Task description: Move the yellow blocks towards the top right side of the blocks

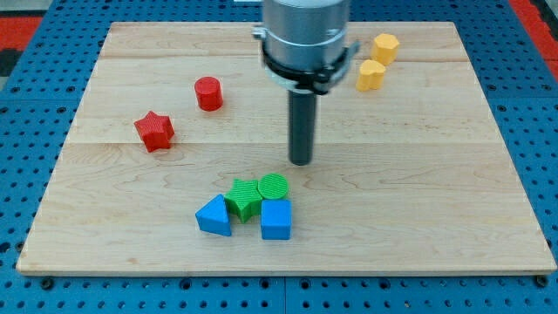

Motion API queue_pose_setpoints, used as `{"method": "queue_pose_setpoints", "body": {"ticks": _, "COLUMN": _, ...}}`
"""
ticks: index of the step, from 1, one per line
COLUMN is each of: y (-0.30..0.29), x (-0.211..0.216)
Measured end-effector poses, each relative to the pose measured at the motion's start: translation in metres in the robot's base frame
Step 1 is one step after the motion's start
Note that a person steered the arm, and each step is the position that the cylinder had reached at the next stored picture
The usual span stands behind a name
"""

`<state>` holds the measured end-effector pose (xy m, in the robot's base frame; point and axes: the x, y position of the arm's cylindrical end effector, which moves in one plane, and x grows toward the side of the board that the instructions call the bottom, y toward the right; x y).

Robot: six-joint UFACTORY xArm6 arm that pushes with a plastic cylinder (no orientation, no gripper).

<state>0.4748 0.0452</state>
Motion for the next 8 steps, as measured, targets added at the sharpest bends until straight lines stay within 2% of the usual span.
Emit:
{"method": "queue_pose_setpoints", "body": {"ticks": 1, "y": 0.101, "x": 0.008}}
{"method": "queue_pose_setpoints", "body": {"ticks": 2, "y": 0.185, "x": -0.025}}
{"method": "queue_pose_setpoints", "body": {"ticks": 3, "y": 0.238, "x": -0.062}}
{"method": "queue_pose_setpoints", "body": {"ticks": 4, "y": 0.22, "x": -0.106}}
{"method": "queue_pose_setpoints", "body": {"ticks": 5, "y": 0.107, "x": -0.1}}
{"method": "queue_pose_setpoints", "body": {"ticks": 6, "y": 0.065, "x": -0.135}}
{"method": "queue_pose_setpoints", "body": {"ticks": 7, "y": 0.1, "x": -0.161}}
{"method": "queue_pose_setpoints", "body": {"ticks": 8, "y": 0.13, "x": -0.212}}
